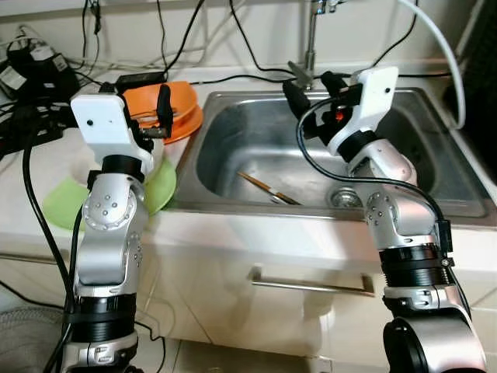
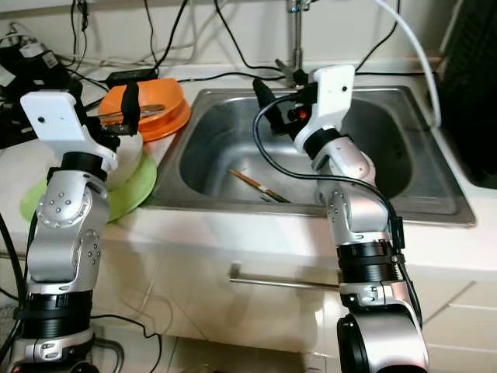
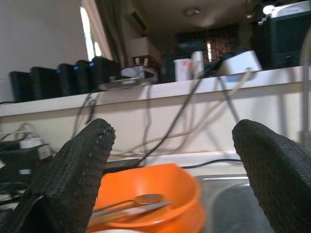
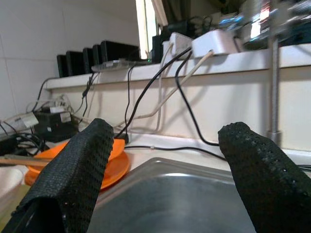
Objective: Kitchen organization
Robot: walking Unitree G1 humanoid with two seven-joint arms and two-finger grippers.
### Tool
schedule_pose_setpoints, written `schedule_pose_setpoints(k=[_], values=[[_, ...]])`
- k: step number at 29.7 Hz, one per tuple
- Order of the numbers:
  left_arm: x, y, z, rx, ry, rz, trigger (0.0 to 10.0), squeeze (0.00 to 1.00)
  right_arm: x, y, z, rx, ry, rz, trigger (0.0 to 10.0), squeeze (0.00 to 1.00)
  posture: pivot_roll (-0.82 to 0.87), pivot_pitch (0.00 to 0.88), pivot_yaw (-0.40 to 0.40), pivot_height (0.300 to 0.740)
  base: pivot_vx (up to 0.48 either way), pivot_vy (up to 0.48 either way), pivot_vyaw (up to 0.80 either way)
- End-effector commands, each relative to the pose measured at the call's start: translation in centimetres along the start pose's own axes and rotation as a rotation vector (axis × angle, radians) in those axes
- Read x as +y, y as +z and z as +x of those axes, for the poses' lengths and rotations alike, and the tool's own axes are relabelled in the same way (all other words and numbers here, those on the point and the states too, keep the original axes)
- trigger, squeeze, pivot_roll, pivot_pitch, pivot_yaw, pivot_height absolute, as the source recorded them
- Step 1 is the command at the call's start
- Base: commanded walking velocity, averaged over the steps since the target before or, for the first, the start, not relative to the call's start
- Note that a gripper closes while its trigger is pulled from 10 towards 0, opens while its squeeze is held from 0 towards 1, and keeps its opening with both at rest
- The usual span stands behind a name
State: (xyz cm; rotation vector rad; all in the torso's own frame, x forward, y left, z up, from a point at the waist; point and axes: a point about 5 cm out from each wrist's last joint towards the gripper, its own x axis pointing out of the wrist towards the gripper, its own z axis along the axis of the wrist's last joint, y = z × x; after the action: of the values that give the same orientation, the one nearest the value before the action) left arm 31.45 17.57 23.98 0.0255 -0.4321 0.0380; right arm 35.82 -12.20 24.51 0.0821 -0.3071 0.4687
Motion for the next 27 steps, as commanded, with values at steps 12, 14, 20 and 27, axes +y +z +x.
schedule_pose_setpoints(k=[12, 14, 20, 27], values=[[0.11, -0.4, -0.09, 0.023, -0.022, 0.023, 10.0, 0.0, 0.6, -0.19, 0.34, 0.009, 0.01, 0.008, 10.0, 0.0, -0.02, 0.04, 0.124, 0.74, 0.0, 0.213, 0.0], [-0.01, -0.4, -0.09, 0.024, -0.033, 0.021, 10.0, 0.0, 0.56, -0.2, 0.34, 0.009, 0.007, 0.007, 10.0, 0.0, -0.02, 0.04, 0.124, 0.74, 0.0, 0.0, 0.0], [-0.25, -0.39, -0.02, 0.019, -0.054, 0.022, 10.0, 0.0, 0.47, -0.21, 0.39, 0.013, -0.001, 0.0, 10.0, 0.0, -0.03, 0.037, 0.125, 0.74, 0.0, 0.0, 0.0], [-0.28, -0.49, -0.03, 0.022, -0.058, 0.012, 10.0, 0.0, 0.4, -0.1, 0.45, 0.005, -0.004, 0.003, 10.0, 0.0, -0.03, 0.036, 0.126, 0.74, 0.0, 0.0, -0.69]])
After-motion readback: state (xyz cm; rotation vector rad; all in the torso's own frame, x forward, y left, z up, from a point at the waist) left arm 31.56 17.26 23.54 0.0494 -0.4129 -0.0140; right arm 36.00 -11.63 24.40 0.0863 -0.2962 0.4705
